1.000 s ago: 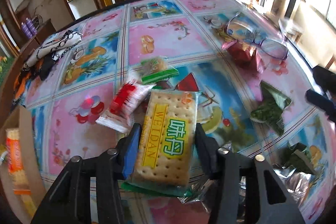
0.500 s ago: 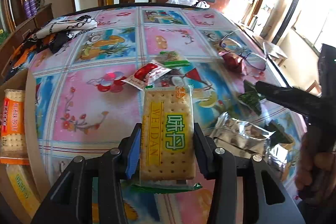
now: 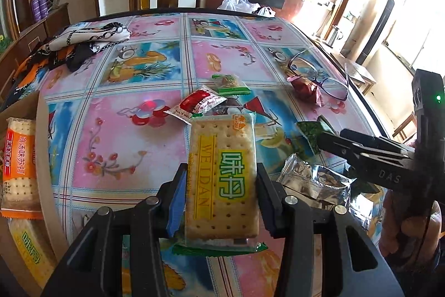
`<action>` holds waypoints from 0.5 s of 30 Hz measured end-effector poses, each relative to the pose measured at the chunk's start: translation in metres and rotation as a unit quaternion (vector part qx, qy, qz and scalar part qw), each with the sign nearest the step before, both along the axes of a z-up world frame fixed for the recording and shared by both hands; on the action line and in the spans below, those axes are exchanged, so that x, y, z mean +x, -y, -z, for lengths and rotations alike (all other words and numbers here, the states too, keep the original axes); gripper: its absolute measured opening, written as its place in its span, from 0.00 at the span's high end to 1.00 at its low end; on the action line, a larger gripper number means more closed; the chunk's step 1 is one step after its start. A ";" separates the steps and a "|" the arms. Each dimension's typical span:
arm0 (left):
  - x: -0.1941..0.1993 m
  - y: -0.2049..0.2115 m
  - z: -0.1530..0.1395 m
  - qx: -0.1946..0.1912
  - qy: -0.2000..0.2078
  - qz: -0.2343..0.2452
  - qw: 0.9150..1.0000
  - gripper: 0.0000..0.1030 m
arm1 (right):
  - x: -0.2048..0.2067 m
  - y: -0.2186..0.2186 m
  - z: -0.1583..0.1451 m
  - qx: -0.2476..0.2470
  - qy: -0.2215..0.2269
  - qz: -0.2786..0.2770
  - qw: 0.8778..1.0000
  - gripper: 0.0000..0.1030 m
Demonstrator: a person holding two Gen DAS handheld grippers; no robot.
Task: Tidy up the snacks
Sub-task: 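Grasp a WEIDAN cracker pack with the left tool while the right grasps a green pack, then lift the WEIDAN pack and green pack above the table with both tools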
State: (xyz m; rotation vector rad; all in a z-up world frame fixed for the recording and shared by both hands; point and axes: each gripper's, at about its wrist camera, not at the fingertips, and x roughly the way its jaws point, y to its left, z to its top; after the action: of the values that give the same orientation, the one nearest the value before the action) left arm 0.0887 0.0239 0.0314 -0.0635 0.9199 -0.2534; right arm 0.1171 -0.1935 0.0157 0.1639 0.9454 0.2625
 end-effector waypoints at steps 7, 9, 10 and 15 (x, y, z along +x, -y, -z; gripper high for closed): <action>0.000 0.000 0.000 -0.001 -0.002 0.001 1.000 0.57 | 0.007 -0.009 0.000 -0.004 0.016 -0.012 1.000 0.28; -0.001 0.000 -0.001 -0.001 -0.002 0.000 1.000 0.57 | 0.009 -0.014 0.005 -0.012 0.005 -0.017 1.000 0.40; -0.001 0.000 -0.001 -0.001 -0.001 0.000 1.000 0.57 | 0.008 -0.014 0.008 -0.018 0.001 -0.013 1.000 0.54; -0.001 -0.003 -0.002 -0.005 0.002 -0.002 1.000 0.57 | 0.003 -0.010 0.006 -0.006 0.009 -0.010 1.000 0.61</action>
State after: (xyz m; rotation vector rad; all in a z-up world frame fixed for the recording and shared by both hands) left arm 0.0880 0.0265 0.0335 -0.0741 0.9153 -0.2535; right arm 0.1203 -0.1838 0.0097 0.1403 0.9301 0.2761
